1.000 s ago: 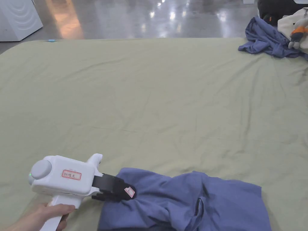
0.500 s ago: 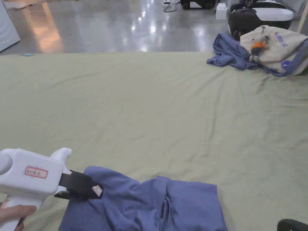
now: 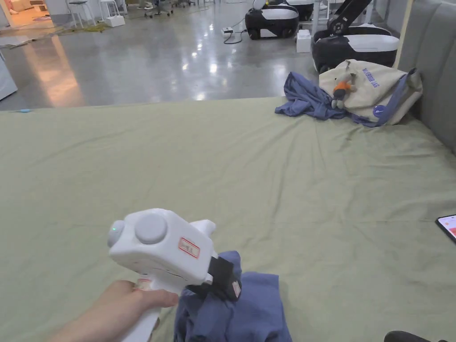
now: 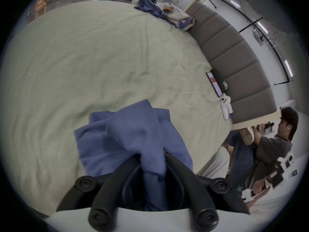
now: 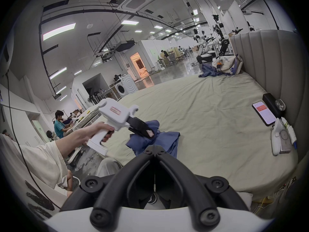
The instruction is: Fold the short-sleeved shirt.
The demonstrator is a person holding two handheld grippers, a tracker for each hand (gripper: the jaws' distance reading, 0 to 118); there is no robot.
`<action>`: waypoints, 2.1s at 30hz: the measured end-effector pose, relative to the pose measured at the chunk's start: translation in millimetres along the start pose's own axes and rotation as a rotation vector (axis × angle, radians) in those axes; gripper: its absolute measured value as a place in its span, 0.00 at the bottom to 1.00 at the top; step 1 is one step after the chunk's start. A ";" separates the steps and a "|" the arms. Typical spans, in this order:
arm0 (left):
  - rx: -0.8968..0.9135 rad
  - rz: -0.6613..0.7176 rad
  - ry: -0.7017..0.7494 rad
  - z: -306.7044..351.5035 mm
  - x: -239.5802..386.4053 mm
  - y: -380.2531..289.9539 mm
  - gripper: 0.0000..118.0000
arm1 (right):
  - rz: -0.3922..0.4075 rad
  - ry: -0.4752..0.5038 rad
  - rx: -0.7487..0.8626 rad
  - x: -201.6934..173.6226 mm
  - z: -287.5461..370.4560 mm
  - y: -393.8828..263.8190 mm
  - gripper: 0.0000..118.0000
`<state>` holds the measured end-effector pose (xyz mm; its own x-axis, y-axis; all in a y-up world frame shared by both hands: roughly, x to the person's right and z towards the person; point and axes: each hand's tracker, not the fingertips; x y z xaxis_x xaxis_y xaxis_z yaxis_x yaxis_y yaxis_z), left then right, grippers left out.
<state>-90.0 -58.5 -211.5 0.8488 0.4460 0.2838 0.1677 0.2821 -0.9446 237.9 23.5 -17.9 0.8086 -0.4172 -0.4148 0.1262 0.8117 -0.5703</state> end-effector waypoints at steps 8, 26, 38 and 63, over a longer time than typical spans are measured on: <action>0.007 0.132 -0.043 -29.5 17.5 -3.0 0.41 | -0.008 -0.024 0.038 -6.5 -14.1 8.0 0.02; 0.181 -0.139 0.067 -6.4 25.0 -30.0 0.02 | -0.002 -0.008 0.018 27.0 44.9 -19.2 0.02; 0.105 -0.180 0.111 -74.8 36.4 -41.9 0.02 | -0.028 -0.015 -0.029 41.4 40.4 -28.6 0.02; 0.606 -0.056 0.184 141.3 14.6 -199.9 0.02 | 0.077 -0.013 -0.296 13.9 -151.9 3.6 0.02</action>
<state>-182.0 11.6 4.7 0.9283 0.2784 0.2464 -0.0531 0.7553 -0.6532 162.3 -41.5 -133.4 0.8170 -0.3524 -0.4564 -0.1070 0.6852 -0.7205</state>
